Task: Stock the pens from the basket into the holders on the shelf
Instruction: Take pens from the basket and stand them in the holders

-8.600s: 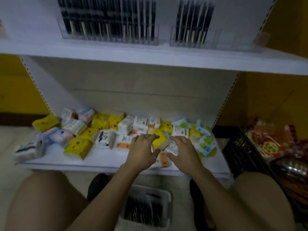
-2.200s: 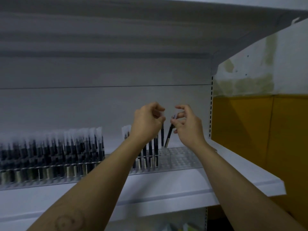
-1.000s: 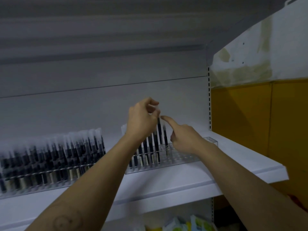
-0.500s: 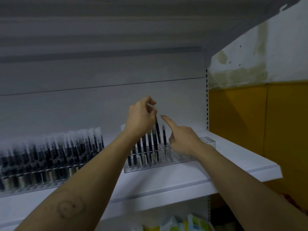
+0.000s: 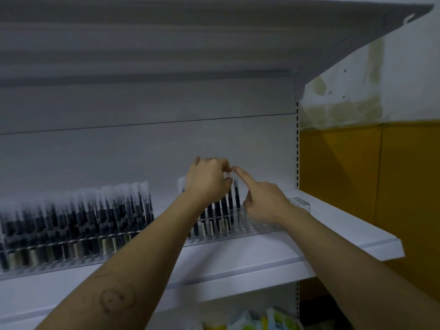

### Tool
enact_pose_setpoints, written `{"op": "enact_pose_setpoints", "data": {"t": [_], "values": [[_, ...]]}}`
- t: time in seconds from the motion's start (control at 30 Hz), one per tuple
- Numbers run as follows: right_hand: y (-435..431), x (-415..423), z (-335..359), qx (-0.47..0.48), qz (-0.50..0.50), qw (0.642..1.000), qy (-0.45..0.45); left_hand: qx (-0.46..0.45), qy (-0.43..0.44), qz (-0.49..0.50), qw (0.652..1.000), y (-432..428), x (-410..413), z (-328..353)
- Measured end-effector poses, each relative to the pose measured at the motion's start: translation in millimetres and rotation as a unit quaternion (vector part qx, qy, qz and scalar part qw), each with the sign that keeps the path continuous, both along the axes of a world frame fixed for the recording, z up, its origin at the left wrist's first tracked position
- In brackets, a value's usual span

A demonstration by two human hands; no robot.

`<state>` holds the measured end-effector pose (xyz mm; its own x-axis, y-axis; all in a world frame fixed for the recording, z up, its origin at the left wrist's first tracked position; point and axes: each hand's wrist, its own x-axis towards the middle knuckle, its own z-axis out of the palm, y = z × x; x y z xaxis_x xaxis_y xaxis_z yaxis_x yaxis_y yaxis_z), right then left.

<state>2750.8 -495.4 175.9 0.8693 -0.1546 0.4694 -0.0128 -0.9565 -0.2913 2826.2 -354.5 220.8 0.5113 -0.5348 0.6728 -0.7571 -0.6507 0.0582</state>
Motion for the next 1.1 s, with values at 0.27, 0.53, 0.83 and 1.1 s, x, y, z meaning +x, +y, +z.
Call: {"op": "enact_pose_setpoints", "data": {"t": [0.27,0.53,0.83,1.1], "values": [[3,-18,-19,0.181,0.057,0.980,-0.063,-0.023,-0.049,-0.010,0.999,19,-14,-7],[32,-58,-18,0.074,0.027,0.993,-0.090,0.027,-0.086,-0.034,0.995,67,-54,-2],[89,-111,-9,0.002,0.019,0.995,-0.097,0.017,-0.081,-0.034,0.996,126,-111,-46],[127,-159,-76,-0.024,0.043,0.997,-0.059,0.026,-0.023,-0.039,0.999,163,-157,-128]]}}
